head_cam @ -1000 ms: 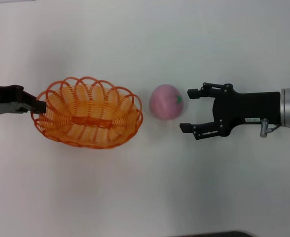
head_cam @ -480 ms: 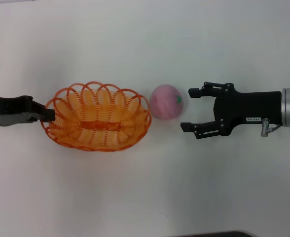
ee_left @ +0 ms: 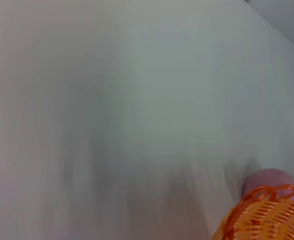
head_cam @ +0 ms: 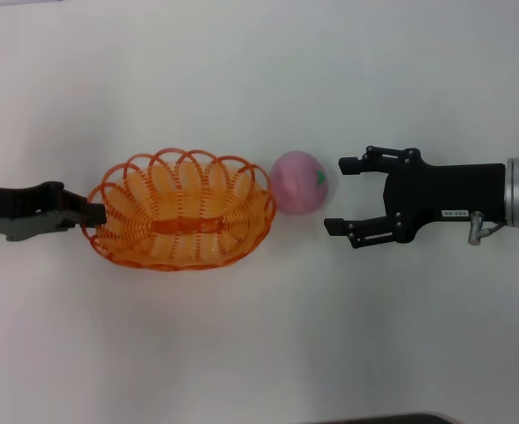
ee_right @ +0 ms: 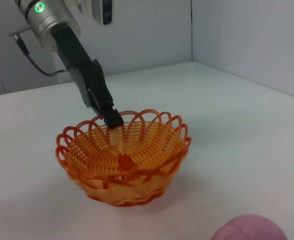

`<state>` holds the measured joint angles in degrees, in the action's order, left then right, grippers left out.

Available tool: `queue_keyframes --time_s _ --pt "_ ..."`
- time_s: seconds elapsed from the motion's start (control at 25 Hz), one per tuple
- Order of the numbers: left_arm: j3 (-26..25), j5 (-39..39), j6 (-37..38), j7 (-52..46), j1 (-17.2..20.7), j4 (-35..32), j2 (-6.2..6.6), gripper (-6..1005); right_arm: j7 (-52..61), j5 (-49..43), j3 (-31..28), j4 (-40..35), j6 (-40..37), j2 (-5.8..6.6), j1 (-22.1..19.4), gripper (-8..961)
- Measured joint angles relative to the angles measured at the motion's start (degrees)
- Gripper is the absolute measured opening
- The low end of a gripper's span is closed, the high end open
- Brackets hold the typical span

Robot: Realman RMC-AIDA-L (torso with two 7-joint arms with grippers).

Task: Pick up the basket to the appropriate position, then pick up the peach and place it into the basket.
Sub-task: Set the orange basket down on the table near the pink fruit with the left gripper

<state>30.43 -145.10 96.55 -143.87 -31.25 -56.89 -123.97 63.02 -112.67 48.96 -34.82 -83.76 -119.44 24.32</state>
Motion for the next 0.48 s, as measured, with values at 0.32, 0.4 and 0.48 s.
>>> queue_keyframes --time_s 0.32,0.4,0.48 --pt "0.9 2.27 -0.56 -0.02 2.27 0.88 -0.38 46 0.0 0.08 -0.02 0.0 0.02 -0.08 0.14 929" --pt "1.21 2.6 -0.76 -0.02 2.66 0.79 -0.41 46 0.0 0.08 -0.1 0.0 0.03 -0.09 0.22 929" --pt "1.51 2.64 -0.99 0.04 2.94 0.71 -0.47 46 0.0 0.09 -0.26 0.0 0.03 -0.09 0.28 929"
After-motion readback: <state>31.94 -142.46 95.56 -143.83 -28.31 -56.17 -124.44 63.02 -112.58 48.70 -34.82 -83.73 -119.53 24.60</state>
